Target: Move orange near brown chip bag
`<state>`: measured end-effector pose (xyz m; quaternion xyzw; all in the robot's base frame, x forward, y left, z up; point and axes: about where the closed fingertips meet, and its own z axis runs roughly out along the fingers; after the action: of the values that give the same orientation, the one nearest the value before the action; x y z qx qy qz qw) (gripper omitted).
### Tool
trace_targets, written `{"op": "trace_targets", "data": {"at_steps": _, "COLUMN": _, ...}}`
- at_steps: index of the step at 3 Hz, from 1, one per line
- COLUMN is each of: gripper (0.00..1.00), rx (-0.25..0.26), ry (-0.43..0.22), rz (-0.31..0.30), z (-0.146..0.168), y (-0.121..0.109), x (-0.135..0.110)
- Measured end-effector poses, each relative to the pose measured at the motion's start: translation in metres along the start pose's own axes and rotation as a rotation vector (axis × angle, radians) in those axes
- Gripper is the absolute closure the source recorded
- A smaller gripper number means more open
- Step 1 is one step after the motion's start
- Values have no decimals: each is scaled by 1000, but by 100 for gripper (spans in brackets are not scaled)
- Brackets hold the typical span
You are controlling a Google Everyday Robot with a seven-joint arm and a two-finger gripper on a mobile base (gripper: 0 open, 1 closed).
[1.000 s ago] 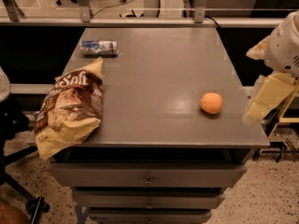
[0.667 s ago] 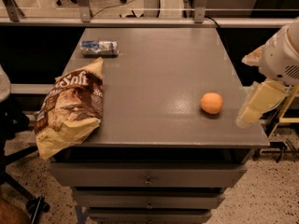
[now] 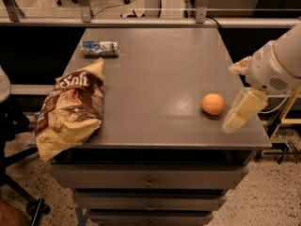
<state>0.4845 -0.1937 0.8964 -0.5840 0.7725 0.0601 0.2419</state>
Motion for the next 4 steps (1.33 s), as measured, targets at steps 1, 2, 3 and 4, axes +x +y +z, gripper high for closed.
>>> {"op": "trace_targets", "data": {"at_steps": 1, "gripper": 0, "rx": -36, "ry": -30, "rz": 2, "z": 17, "y": 4, "x": -2}}
{"op": "trace_targets", "data": {"at_steps": 2, "gripper": 0, "rx": -57, "ry": -41, "rz": 17, "z": 32, "y": 4, "x": 3}}
{"op": "trace_targets", "data": {"at_steps": 3, "gripper": 0, "rx": -73, "ry": -45, "rz": 36, "z": 43, "y": 4, "x": 8}}
{"op": "trace_targets", "data": {"at_steps": 4, "gripper": 0, "rx": -81, "ry": -58, "rz": 34, "z": 53, "y": 3, "x": 5}}
